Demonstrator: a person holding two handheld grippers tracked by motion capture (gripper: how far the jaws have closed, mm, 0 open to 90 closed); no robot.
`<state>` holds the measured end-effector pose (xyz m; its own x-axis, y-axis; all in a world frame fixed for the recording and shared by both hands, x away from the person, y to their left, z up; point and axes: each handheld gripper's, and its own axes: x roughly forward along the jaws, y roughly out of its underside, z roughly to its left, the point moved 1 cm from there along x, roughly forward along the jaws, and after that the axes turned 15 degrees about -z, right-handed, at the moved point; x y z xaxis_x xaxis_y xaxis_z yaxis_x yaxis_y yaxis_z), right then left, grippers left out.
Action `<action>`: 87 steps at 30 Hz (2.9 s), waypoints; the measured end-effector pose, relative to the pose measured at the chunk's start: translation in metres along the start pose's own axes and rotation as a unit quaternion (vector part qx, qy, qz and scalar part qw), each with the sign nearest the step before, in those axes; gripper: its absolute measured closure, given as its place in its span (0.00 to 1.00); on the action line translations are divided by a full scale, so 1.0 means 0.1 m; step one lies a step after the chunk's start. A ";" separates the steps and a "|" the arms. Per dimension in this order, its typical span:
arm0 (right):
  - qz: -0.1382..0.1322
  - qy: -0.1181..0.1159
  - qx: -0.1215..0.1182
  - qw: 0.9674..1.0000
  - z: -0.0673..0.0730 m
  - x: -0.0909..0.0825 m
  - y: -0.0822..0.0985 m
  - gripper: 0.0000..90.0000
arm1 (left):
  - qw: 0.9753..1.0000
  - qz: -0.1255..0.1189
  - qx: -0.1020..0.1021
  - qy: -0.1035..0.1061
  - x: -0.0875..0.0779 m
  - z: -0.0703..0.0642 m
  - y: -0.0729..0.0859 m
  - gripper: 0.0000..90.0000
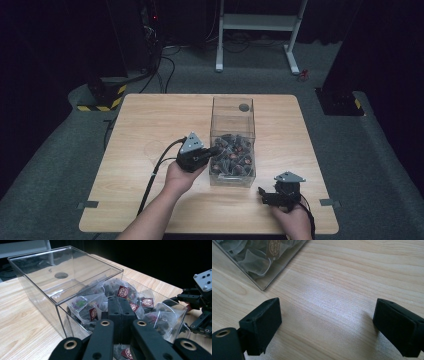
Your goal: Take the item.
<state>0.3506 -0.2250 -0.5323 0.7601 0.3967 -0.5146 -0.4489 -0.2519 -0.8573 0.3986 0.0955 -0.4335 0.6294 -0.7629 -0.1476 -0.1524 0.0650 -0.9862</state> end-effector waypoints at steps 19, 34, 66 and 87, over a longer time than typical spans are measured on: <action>0.000 0.000 0.001 1.000 0.00 0.00 0.00 0.09 | 0.999 -0.031 -0.008 -0.001 -0.13 0.00 -0.09 1.00; 0.000 0.000 0.000 1.000 0.00 0.00 0.00 0.09 | 0.999 -0.046 -0.009 -0.008 -0.28 0.05 -0.15 1.00; 0.000 0.000 0.000 1.000 0.00 0.00 0.00 0.09 | 0.997 -0.058 -0.006 -0.051 -0.68 0.30 -0.17 1.00; 0.001 0.000 0.003 1.000 0.00 0.00 0.00 0.09 | 0.994 -0.066 -0.009 -0.091 -1.03 0.54 -0.14 1.00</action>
<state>0.3504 -0.2247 -0.5321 0.7597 0.3954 -0.5163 -0.4532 -0.2474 -0.8564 0.3766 0.2082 -0.4089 0.7719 -0.6350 -0.0291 -0.0719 -0.0418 -0.9965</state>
